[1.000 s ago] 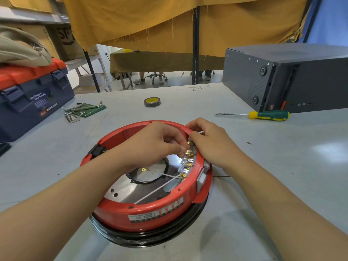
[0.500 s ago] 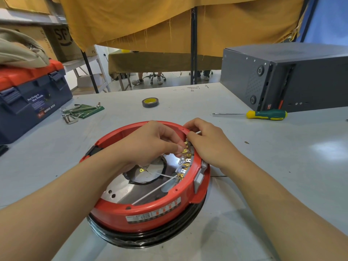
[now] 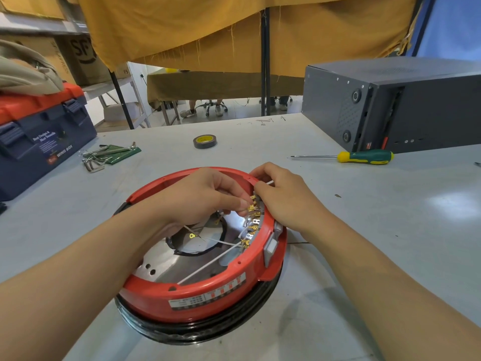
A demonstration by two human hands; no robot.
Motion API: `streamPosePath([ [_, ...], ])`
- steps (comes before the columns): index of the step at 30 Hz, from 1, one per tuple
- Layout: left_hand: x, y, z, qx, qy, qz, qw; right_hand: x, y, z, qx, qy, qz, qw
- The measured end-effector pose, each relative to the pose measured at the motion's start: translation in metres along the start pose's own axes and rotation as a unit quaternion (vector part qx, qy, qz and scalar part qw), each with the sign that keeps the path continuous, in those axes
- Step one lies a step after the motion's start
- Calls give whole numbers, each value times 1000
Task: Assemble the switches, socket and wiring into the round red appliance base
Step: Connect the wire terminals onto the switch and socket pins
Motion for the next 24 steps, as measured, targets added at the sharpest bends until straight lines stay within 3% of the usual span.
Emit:
streamPosePath([
  [24,-2,-1,1,0,2,-6,1000,-1,1,1,4,-10,-6,1000],
])
Point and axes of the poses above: each hand's wrist, its own y-axis towards the middle knuckle, its own z-axis out of the palm, x = y × z, the point moved 2 cm from there along y, towards the middle knuckle, and after that the axes turned 8 degrees about -z, right-handed, at the moved point
